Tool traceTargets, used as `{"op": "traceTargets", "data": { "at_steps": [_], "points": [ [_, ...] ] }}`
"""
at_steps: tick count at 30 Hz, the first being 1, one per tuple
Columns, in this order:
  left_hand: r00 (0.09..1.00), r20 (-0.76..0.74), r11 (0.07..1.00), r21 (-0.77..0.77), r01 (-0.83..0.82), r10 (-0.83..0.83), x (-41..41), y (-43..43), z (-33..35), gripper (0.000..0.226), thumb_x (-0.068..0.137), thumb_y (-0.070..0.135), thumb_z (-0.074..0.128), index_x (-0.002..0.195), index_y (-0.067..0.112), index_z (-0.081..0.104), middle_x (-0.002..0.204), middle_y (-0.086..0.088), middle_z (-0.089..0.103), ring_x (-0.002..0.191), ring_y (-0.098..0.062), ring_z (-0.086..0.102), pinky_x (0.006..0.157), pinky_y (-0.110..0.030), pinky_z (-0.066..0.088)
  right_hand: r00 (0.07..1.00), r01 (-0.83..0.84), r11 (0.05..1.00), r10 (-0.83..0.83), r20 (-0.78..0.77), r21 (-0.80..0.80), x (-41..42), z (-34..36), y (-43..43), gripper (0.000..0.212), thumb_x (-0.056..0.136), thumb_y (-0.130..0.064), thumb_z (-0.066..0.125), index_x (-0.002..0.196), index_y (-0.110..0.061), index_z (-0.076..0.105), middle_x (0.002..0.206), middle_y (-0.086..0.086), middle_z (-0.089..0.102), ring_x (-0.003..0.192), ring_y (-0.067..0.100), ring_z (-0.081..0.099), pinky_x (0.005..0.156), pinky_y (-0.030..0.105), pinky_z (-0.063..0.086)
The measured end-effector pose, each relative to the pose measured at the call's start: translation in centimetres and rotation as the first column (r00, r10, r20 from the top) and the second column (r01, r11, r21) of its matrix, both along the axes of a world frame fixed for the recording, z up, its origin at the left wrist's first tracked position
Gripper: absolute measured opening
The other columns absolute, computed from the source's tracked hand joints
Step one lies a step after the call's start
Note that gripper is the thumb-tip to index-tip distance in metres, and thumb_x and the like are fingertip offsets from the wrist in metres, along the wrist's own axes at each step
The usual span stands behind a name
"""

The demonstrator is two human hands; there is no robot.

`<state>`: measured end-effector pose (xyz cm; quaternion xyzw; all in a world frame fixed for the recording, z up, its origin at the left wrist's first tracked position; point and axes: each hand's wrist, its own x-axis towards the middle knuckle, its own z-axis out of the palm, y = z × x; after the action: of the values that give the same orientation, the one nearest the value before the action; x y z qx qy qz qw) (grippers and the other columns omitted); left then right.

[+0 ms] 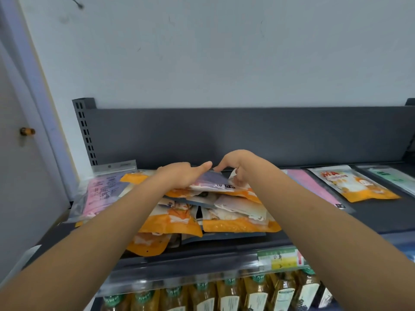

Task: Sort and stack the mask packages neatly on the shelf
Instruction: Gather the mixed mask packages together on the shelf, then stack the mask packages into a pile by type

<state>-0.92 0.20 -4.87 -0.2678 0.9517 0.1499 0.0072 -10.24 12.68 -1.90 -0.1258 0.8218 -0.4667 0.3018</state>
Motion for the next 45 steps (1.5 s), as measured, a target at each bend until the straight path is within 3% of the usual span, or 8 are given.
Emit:
{"op": "traceTargets", "data": {
  "at_steps": [6,11,14,24,27,30,38,45],
  "points": [
    [0.998,-0.063,0.995,0.101,-0.001,0.008,0.2,0.6,1.0,0.093,0.086,0.077,0.011,0.145,0.011,0.042,0.151,-0.011,0.04,0.133,-0.029,0.043,0.106,-0.039,0.031,0.965,0.121,0.965,-0.06,0.256,-0.231,-0.6,-1.1,1.2,0.032,0.089,0.004,0.057,0.12,0.002,0.05,0.117,0.015,0.057,0.089,0.027,0.06,0.065,0.034,0.054],
    [0.992,-0.109,0.984,0.161,0.072,-0.055,-0.5,2.2,2.0,0.098,0.079,0.083,0.01,0.106,0.008,0.067,0.109,-0.012,0.066,0.099,-0.024,0.061,0.102,-0.039,0.039,0.966,0.161,0.917,-0.071,0.247,-0.365,-1.8,-0.4,3.1,0.009,0.092,0.006,0.049,0.09,-0.002,0.053,0.09,0.012,0.054,0.072,0.018,0.053,0.07,0.027,0.051],
    [0.987,-0.153,0.978,0.189,0.084,-0.055,-1.9,4.2,2.6,0.095,0.084,0.08,0.017,0.136,0.009,0.053,0.146,-0.012,0.046,0.132,-0.028,0.045,0.112,-0.042,0.03,0.965,0.183,0.884,-0.078,0.251,-0.431,-2.3,0.8,5.9,0.02,0.094,0.009,0.044,0.081,-0.004,0.052,0.076,0.008,0.051,0.061,0.017,0.053,0.081,0.027,0.051],
    [0.913,-0.405,0.885,0.407,0.226,-0.047,-9.4,14.7,3.0,0.098,0.081,0.068,0.055,0.15,0.006,0.025,0.156,-0.007,0.031,0.137,-0.027,0.039,0.109,-0.04,0.036,0.972,0.233,0.779,-0.167,0.166,-0.582,-6.4,3.4,18.8,0.053,0.094,0.014,0.04,0.144,0.003,0.031,0.093,0.009,0.059,0.1,0.027,0.061,0.106,0.034,0.041],
    [0.905,-0.424,0.812,0.534,0.236,0.016,-12.6,18.4,2.6,0.104,0.078,0.055,0.069,0.153,0.007,0.015,0.156,-0.008,0.028,0.136,-0.027,0.039,0.109,-0.043,0.038,0.974,0.223,0.778,-0.155,0.164,-0.587,-8.9,2.9,22.1,0.054,0.094,0.013,0.039,0.146,0.004,0.027,0.083,0.005,0.055,0.087,0.023,0.063,0.071,0.018,0.054],
    [0.915,-0.394,0.773,0.605,0.192,0.081,-15.5,21.3,1.3,0.102,0.077,0.048,0.074,0.151,0.005,0.018,0.155,-0.01,0.029,0.135,-0.029,0.04,0.107,-0.041,0.039,0.971,0.237,0.813,-0.183,0.154,-0.532,-12.5,1.4,24.7,0.059,0.091,0.012,0.047,0.147,0.003,0.029,0.077,0.003,0.051,0.059,0.012,0.053,0.045,0.019,0.046],
    [0.897,-0.434,0.916,0.389,0.098,0.088,-18.2,24.1,-1.2,0.075,0.082,0.039,0.072,0.142,0.006,0.04,0.144,-0.007,0.046,0.125,-0.021,0.047,0.088,-0.025,0.036,0.987,0.141,0.922,-0.104,0.121,-0.359,-19.1,-5.7,26.2,0.038,0.087,0.012,0.052,0.115,-0.012,0.058,0.056,0.005,0.055,0.047,0.015,0.055,0.054,0.028,0.05],
    [0.918,-0.331,0.973,0.012,-0.23,0.221,-13.1,19.8,0.3,0.062,0.083,0.046,0.067,0.13,0.01,0.05,0.13,-0.007,0.057,0.115,-0.026,0.055,0.084,-0.034,0.044,0.793,-0.023,0.984,0.125,-0.596,0.176,-19.0,-6.1,24.0,0.006,0.077,-0.007,0.062,0.075,-0.012,0.065,0.076,0.008,0.062,0.077,0.028,0.057,0.065,0.028,0.042]
  ]
}}
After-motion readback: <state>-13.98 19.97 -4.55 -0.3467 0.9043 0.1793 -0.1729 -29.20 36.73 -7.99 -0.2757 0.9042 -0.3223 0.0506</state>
